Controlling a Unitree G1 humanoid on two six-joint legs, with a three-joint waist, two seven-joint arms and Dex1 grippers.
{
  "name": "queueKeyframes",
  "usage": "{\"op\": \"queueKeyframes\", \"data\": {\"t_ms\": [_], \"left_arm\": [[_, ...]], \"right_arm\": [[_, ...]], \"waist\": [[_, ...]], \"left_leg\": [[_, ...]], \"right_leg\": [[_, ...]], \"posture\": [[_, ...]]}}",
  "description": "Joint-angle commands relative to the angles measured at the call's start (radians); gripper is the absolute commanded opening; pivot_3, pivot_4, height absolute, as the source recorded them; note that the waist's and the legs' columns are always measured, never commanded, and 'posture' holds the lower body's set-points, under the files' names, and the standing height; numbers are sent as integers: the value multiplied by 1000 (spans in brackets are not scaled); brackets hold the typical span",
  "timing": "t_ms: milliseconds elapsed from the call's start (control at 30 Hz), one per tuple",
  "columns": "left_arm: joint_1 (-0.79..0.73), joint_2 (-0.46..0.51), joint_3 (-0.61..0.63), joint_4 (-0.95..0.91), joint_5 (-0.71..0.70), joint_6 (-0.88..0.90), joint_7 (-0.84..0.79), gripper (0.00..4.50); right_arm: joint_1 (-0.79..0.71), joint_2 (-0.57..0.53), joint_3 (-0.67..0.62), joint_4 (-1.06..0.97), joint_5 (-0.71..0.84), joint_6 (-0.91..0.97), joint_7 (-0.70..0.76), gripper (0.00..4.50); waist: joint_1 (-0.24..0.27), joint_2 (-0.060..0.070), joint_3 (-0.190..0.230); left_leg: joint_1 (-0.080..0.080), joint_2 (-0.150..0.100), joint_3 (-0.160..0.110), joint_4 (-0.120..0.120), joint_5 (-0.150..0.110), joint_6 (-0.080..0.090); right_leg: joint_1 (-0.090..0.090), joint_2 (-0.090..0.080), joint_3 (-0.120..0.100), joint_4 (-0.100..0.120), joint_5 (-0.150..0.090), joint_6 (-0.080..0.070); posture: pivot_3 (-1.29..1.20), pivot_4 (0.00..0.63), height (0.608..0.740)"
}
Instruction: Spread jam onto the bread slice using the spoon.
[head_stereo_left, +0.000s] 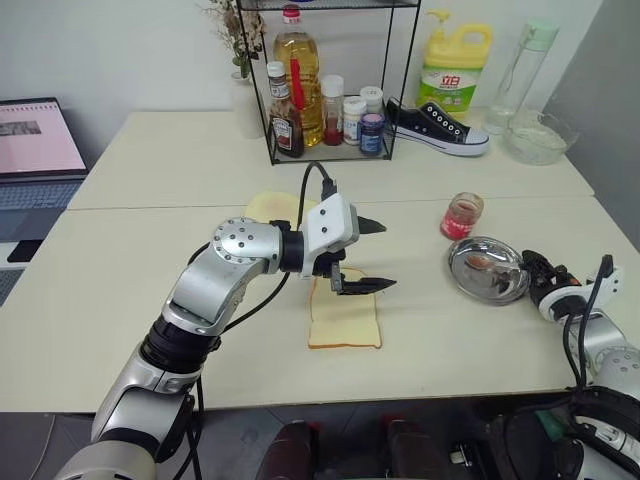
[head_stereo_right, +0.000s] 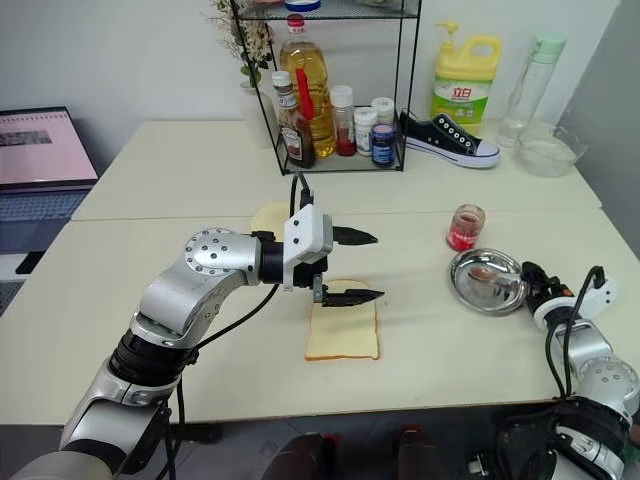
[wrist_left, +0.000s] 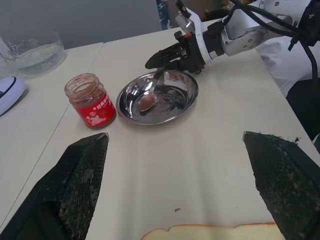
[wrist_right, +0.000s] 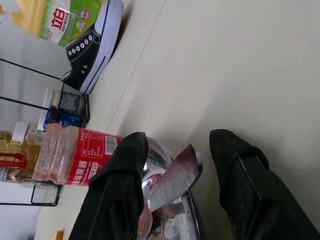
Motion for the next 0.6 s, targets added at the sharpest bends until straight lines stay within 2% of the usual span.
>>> {"op": "queueKeyframes", "data": {"t_ms": [33, 133, 167, 233, 333, 400, 600], "left_arm": [[-24, -3, 28, -6, -8, -17, -5, 4500], [-23, -1, 29, -7, -9, -17, -6, 4500], [-21, 0, 29, -9, -10, -16, -7, 4500], [-18, 1, 29, -12, -10, -16, -7, 4500], [-16, 3, 30, -15, -11, -13, -6, 4500], [-19, 3, 31, -11, -10, -14, -6, 4500], [-23, 2, 30, -8, -8, -17, -6, 4500]], "right_arm": [[-3, -7, -19, -13, 18, -11, -3, 2173], [-2, 1, -18, -23, 22, -12, -8, 2173], [-2, 2, -19, -22, 22, -14, -9, 2010], [-3, 2, -24, -16, 25, -19, -8, 1558], [-4, -1, -30, -12, 37, -24, -11, 542], [-6, -4, -28, -7, 40, -27, -11, 29], [-14, -9, -20, 2, 41, -34, 0, 29]], "waist": [[0, 0, 0], [0, 0, 0], [0, 0, 0], [0, 0, 0], [0, 0, 0], [1, 0, 0], [0, 0, 0]], "left_leg": [[0, 0, 0, 0, 0, 0], [0, 0, 0, 0, 0, 0], [0, 0, 0, 0, 0, 0], [0, 0, 0, 0, 0, 0], [0, 0, 0, 0, 0, 0], [0, 0, 0, 0, 0, 0], [0, 0, 0, 0, 0, 0]], "right_leg": [[0, 0, 0, 0, 0, 0], [0, 0, 0, 0, 0, 0], [0, 0, 0, 0, 0, 0], [0, 0, 0, 0, 0, 0], [0, 0, 0, 0, 0, 0], [1, 0, 0, 0, 0, 0], [0, 0, 0, 0, 0, 0]], "posture": [[0, 150, 740], [0, 150, 740], [0, 150, 740], [0, 150, 740], [0, 150, 740], [0, 150, 740], [0, 150, 740]]}}
